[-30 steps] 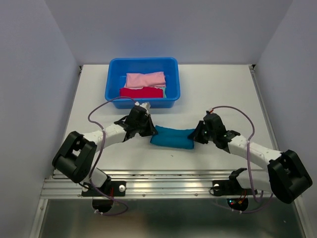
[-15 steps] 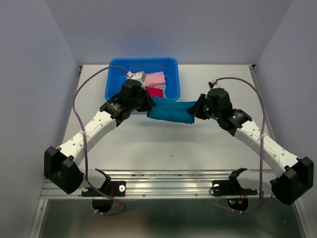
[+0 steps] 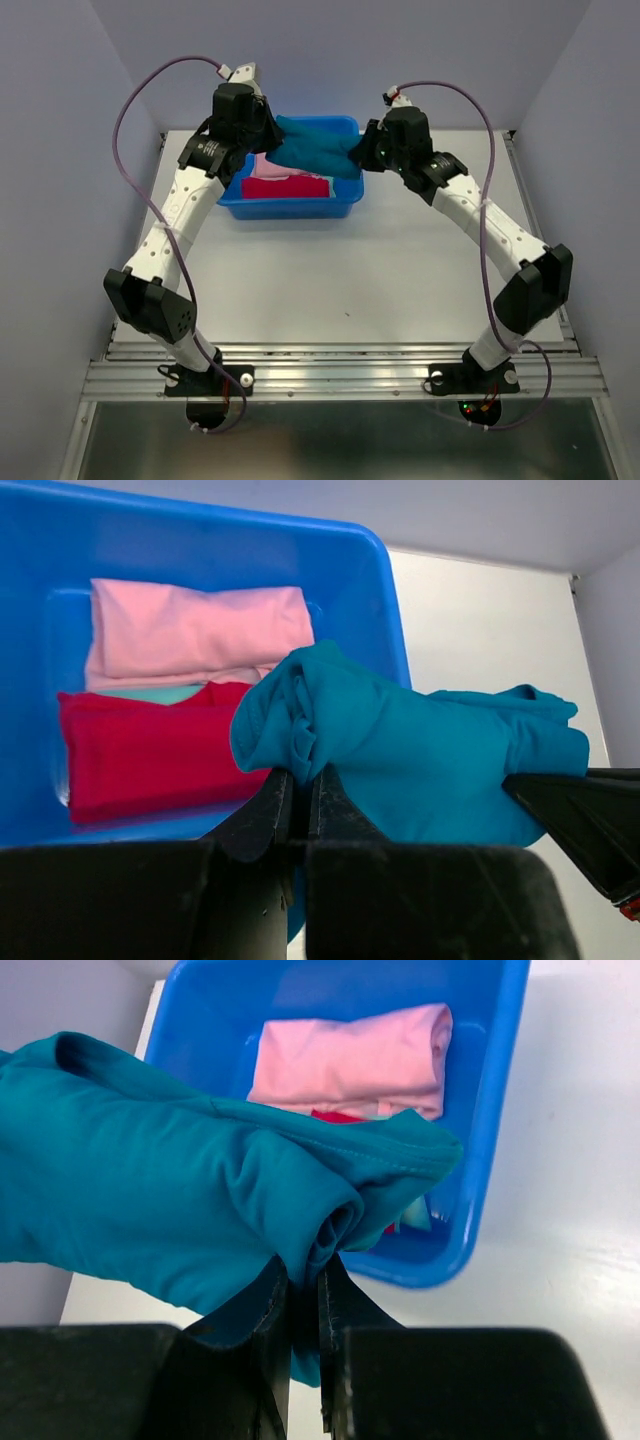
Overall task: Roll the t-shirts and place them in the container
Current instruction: Pick up the T-shirt from the center of the board, then place the T-shirt in the bin.
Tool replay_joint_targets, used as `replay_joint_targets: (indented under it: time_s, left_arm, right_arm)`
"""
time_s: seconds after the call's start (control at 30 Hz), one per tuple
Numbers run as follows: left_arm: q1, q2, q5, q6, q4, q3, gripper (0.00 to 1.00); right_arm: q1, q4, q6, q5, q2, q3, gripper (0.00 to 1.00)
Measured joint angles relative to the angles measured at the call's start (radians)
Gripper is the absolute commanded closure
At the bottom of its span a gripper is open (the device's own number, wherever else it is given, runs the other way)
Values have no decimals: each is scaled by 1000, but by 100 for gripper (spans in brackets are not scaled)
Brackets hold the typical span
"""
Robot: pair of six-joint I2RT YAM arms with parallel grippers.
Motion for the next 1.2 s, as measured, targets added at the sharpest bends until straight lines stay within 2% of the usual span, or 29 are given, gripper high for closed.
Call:
replay_joint_targets:
  time_s: [0.3,0.43,0.57,0.73,0.93,1.2]
  left_arm:
    - [141,128,50,26,-18,109,100]
    - [185,274,72,53,-52,253,100]
    - [203,376,84,64,-52,301,100]
    - [227,519,89,68,-31,375,100]
    - [242,615,97,68,24,377,100]
    - [243,713,119,69,79,379,100]
  right_arm:
    - [2,30,-77,-1,301,283,99]
    - [8,105,-82,7,383,304,99]
    - [7,125,-97,34,490,373,99]
    - [-4,107,-114,45,663,566,99]
    - [-30,96,-118,38,825,714,99]
    - [-56,95,-126,14,923,772,99]
